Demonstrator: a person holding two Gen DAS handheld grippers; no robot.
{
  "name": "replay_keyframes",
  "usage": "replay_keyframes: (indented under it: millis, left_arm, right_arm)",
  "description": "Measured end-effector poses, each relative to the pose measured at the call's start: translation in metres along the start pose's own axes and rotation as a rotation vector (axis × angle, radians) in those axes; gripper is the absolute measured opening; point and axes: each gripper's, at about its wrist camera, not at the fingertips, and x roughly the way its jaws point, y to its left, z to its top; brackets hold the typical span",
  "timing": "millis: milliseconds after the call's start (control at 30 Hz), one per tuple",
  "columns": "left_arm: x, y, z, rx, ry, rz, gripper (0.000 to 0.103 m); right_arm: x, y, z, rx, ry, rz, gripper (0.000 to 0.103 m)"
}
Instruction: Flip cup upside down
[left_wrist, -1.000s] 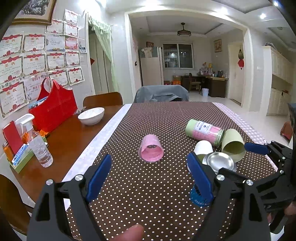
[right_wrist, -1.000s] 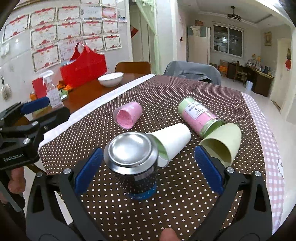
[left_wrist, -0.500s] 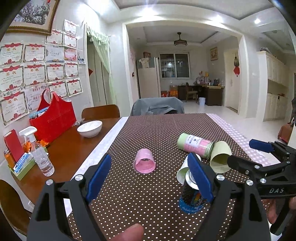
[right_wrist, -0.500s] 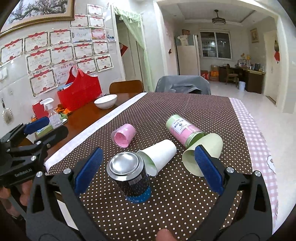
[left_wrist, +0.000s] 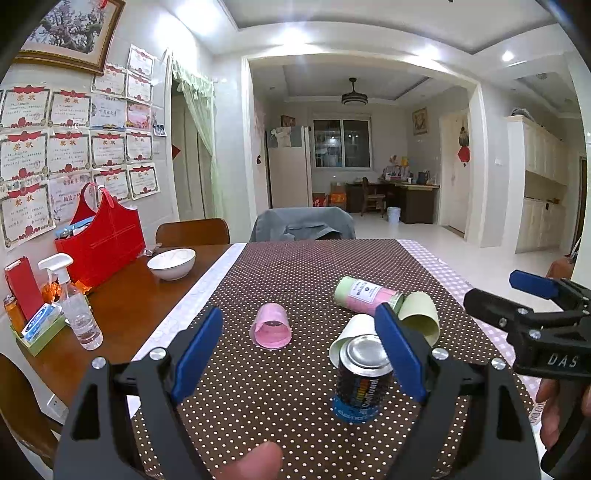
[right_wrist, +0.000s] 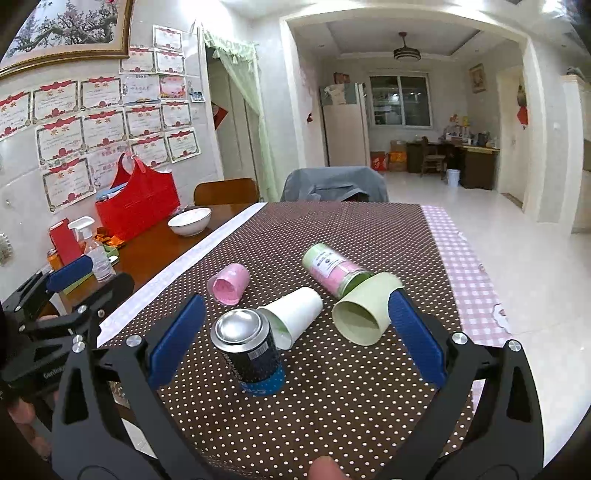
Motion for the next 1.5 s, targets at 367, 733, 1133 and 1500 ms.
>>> replay_keyframes:
  millis: [367,733,1133,1500]
  left_arm:
    - [-0.010,0.005,-0.003,-0.025,-0.006,0.010,0.083]
    - [-0.019,0.002,-0.002,-0.006,-0.036,0.034,0.083]
    - [-0.025,0.000,0.001,0.005,-0.069,0.039,0.084]
    - [-0.023,0.009,-0.001,-0.032,-0.052,0.036,0.096]
  right_arm:
    - [-0.014,0.005,0.002,0.005,-0.036,-0.033,0.097]
    - [-0.015,0.010,0.001,-0.001,-0.038,-0.031,0.097]
    - [-0.014,0.010,0.002,0.006,-0.029,-0.030,0.097]
    - [-0.008,0.010,-0.001,0.009,-0.009,-0.022,0.097]
